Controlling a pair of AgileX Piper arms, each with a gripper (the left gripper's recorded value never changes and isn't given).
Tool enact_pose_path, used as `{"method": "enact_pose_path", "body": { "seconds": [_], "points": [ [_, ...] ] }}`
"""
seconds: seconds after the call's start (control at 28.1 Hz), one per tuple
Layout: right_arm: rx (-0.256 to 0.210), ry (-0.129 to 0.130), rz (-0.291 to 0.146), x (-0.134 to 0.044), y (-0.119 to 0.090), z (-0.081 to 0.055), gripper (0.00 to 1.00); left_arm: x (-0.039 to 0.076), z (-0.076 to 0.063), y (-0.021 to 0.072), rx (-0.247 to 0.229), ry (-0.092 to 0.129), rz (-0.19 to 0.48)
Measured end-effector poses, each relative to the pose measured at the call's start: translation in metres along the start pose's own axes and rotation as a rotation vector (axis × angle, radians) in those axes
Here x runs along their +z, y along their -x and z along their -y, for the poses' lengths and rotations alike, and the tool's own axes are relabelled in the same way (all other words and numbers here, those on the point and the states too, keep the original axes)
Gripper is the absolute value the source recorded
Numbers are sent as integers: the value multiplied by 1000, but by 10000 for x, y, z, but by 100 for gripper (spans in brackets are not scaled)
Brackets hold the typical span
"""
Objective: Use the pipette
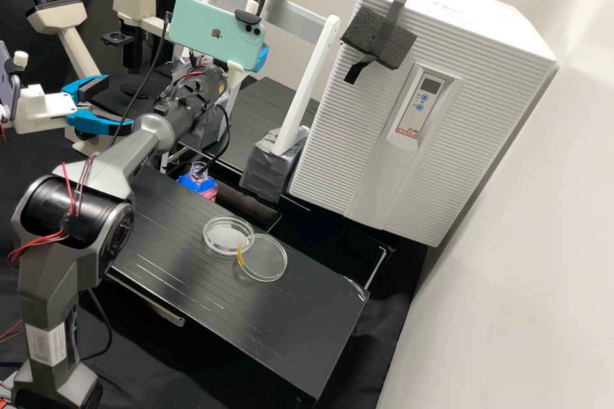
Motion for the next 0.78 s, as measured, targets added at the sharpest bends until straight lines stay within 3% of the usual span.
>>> {"method": "enact_pose_path", "body": {
  "seconds": [0.53,0.78],
  "points": [
    [-13,-4,29,73,-111,66,0,-1,4,0,-5,0,-1],
    [-28,-27,46,130,-105,120,0,-1,4,0,-5,0,-1]
  ]
}}
